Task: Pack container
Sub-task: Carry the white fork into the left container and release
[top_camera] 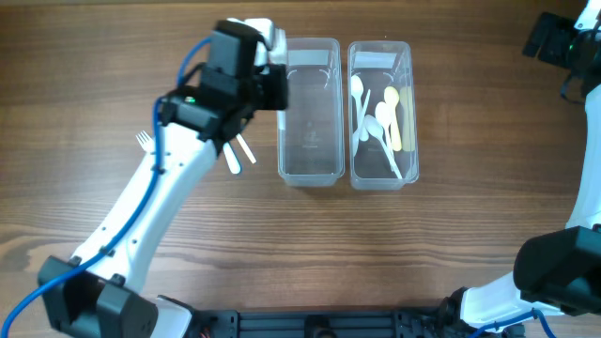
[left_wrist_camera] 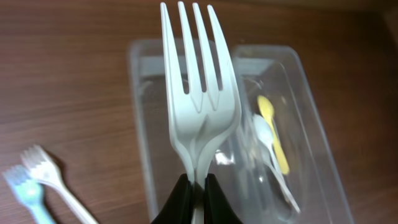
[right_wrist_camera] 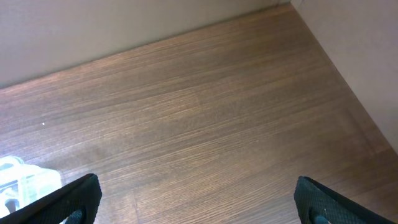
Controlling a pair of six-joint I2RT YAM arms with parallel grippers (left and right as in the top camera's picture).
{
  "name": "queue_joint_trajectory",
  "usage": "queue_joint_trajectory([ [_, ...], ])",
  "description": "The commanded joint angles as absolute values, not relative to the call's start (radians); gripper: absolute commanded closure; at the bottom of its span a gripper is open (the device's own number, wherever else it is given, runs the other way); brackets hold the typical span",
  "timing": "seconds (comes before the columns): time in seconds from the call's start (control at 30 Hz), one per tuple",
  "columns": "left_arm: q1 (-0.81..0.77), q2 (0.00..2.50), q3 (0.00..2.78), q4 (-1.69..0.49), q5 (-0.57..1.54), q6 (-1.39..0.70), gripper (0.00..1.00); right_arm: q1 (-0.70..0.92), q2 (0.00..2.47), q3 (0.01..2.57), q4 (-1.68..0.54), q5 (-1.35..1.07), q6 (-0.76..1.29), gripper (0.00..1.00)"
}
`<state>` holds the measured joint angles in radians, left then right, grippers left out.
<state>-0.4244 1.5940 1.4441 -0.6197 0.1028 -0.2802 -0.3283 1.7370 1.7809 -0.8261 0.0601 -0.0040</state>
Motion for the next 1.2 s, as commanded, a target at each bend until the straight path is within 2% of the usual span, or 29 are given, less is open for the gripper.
queue_joint_trajectory([
  [0.0,-0.474,1.673,1.455,-0.613,0.111,-0.301,0.96,-0.323,1.747,1.774,-0.824,0.056,0.0,0.0],
  [0.33,-0.486,1.876,1.455,-0.514,0.111,-0.3,0.92,-0.323,1.747,1.774,-0.824,0.056,0.0,0.0],
  [0.57,-0.487,1.932,1.455,-0.501,0.112,-0.3,0.74,-0.323,1.747,1.774,-0.824,0.056,0.0,0.0],
  [0.67,-0.486,1.932,1.455,-0.487,0.112,-0.299,0.56,-0.323,1.747,1.774,-0.824,0.056,0.0,0.0],
  [0.83,-0.473,1.908,1.482,-0.461,0.112,-0.297,0.59,-0.323,1.747,1.774,-0.824,0.056,0.0,0.0],
  [1.03,-0.405,1.811,1.593,-0.545,0.09,-0.3,0.58,-0.323,1.747,1.774,-0.824,0.056,0.0,0.0],
  [1.17,-0.322,1.746,1.605,-0.628,0.049,-0.3,0.62,-0.323,1.747,1.774,-0.824,0.056,0.0,0.0],
])
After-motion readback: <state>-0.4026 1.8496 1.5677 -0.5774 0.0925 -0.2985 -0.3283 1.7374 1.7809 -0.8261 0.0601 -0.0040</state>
